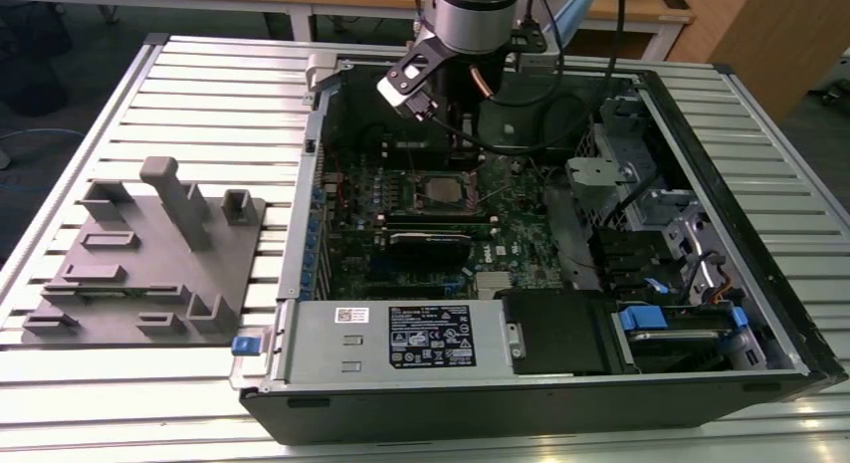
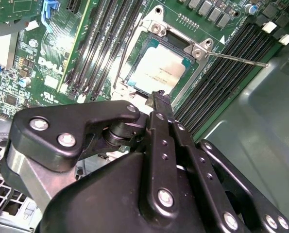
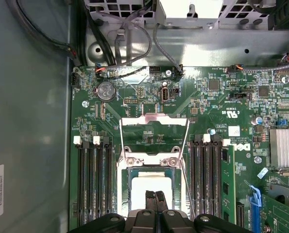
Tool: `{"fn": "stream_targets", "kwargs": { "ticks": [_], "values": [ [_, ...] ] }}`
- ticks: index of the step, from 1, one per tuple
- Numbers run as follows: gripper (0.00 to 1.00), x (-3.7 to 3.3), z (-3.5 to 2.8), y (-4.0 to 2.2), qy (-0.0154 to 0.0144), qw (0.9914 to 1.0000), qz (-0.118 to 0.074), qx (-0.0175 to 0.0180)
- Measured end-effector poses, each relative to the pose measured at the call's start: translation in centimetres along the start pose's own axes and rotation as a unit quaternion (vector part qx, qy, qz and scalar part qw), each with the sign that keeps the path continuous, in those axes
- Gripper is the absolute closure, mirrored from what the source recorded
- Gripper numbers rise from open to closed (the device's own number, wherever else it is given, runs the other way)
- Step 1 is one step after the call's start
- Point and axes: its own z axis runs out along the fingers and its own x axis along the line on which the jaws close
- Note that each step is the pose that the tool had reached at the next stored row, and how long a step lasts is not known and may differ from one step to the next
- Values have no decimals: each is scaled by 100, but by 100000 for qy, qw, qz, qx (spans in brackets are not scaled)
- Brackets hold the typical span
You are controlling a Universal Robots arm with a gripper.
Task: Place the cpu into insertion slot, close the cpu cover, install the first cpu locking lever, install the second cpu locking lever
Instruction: 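Close the cpu cover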
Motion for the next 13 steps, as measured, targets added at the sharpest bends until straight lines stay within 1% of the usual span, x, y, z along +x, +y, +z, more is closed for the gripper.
{"fn": "stream_targets", "kwargs": {
  "ticks": [13],
  "values": [
    [90, 0, -14, 2, 1, 100000, -3, 0]
  ]
}}
